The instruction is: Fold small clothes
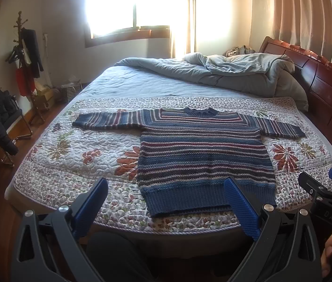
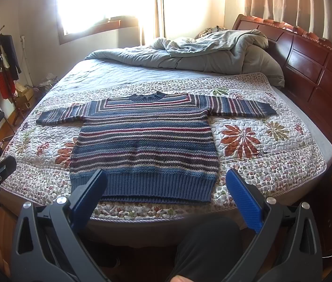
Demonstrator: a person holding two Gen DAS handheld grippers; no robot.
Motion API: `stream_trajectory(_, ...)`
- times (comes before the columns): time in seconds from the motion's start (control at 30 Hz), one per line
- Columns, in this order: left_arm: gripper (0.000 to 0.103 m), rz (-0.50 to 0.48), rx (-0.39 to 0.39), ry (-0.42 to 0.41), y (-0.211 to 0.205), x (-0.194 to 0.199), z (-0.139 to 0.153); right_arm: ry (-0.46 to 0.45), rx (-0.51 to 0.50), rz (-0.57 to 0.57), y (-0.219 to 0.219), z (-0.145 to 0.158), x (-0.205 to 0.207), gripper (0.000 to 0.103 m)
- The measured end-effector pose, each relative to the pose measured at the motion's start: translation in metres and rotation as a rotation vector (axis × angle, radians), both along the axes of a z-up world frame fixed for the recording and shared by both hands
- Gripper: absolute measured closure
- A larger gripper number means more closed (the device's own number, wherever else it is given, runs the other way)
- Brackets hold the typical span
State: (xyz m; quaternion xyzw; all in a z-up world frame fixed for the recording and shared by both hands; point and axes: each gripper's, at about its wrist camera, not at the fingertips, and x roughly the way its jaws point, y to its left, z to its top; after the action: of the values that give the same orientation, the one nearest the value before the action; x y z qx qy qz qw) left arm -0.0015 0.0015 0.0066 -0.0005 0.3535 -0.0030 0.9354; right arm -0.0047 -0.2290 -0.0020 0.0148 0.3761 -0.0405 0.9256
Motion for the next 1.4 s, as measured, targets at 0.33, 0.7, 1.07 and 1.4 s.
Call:
stream_trajectory(0.33,0.004,-0.001,0.0,0.002,-0.001,0.0,0.0,0.004,0.0,-0.001,0.001,-0.002,0.001,0.003)
stream_trajectory(0.7,0.004,-0.001,0.0,0.01,-0.001,0.005,-0.003,0.017,0.006,-0.005,-0.003,-0.011,0.006,0.003)
stream_trajectory(1.07,0.004,-0.006,-0.001,0.034,-0.003,0.018,-0.015,0.04,0.007,-0.009,-0.004,-0.021,0.015,0.003)
stream_trajectory(1.4,0.004,-0.021,-0.01,0.078,-0.003,0.042,-0.035,0.053,0.028,0.003,-0.013,-0.036,0.037,0.003)
